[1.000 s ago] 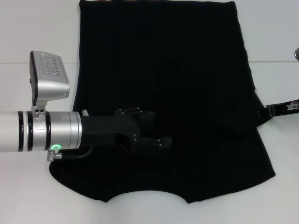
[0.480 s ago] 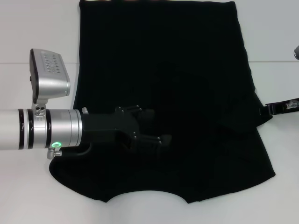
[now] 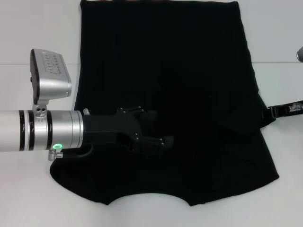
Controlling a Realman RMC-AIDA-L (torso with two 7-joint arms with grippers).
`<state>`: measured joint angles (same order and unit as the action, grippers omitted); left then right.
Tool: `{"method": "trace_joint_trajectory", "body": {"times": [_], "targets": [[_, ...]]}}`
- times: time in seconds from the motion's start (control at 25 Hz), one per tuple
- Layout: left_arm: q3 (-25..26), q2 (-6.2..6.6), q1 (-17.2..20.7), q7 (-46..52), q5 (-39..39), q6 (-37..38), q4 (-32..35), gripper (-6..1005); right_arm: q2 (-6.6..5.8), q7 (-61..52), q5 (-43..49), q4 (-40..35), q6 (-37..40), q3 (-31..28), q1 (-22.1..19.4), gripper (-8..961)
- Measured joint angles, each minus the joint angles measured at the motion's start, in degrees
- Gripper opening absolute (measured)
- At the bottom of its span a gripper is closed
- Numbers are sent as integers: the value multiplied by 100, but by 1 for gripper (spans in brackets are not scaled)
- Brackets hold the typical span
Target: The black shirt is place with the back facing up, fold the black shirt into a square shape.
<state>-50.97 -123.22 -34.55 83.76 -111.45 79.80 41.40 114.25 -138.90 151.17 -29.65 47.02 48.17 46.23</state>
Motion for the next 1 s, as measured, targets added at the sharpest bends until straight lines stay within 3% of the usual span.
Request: {"method": "trace_joint_trajectory", "body": {"times": [0.28, 0.72, 1.0], "targets": [[0, 0, 1, 0, 0, 1, 0, 919, 0, 27, 0, 3, 12, 0, 14, 421], [0, 0, 1, 0, 0, 1, 18, 918, -8, -8, 0, 3, 74, 0, 28, 45], [0, 0, 1, 0, 0, -6, 11, 917, -18, -3, -12, 0, 81, -3, 36, 25]]}}
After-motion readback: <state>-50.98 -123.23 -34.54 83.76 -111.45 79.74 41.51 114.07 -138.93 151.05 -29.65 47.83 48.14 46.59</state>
